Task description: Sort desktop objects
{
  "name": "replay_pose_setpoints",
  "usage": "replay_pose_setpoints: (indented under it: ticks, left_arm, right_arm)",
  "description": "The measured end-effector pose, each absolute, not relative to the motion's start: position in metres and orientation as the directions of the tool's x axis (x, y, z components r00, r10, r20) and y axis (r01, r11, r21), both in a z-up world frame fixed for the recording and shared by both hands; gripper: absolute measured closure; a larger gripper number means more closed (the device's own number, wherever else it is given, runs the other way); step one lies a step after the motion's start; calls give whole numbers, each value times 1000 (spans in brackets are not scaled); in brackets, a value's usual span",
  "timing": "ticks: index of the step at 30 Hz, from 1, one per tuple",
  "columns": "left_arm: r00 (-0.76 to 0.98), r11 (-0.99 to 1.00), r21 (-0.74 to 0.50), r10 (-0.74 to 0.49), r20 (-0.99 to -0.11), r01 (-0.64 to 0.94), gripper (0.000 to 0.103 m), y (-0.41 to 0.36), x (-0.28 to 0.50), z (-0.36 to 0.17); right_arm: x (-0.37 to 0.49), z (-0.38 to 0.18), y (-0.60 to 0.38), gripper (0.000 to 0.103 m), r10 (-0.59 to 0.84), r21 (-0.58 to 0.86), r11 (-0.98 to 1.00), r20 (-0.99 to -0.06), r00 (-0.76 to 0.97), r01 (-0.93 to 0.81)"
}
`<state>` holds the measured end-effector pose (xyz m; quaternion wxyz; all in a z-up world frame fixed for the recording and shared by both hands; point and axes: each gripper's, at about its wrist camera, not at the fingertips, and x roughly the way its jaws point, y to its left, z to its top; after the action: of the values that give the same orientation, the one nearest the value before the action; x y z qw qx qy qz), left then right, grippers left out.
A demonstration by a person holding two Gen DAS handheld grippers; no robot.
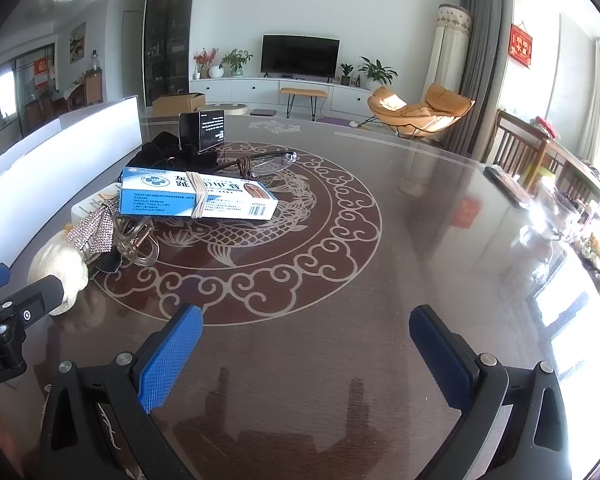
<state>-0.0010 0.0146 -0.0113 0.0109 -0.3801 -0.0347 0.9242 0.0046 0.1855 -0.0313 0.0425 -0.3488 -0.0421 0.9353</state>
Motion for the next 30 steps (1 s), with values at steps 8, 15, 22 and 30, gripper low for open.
replay_pose_setpoints:
  ticks: [8, 15, 22, 30]
  left_arm:
    - [-717, -997, -82, 46, -695, 15, 0, 12, 1, -10]
    - [-714, -996, -87, 40, -699, 30, 0, 10, 2, -11]
    - [-709, -992, -120, 51, -704, 48, 0, 4, 2, -12]
    - [-721, -987, -147, 58, -690, 62, 0, -3, 24, 8]
  right_arm:
    - [4, -32, 187, 0, 113, -106, -993, -651, -751, -57]
    - [4, -33, 186, 0, 113, -106, -993, -657, -745, -57]
    - [-3, -38, 190, 0, 117, -96, -993, -694, -710, -70]
    - [-9, -42, 203, 0, 138, -67, -989, -721, -679, -130]
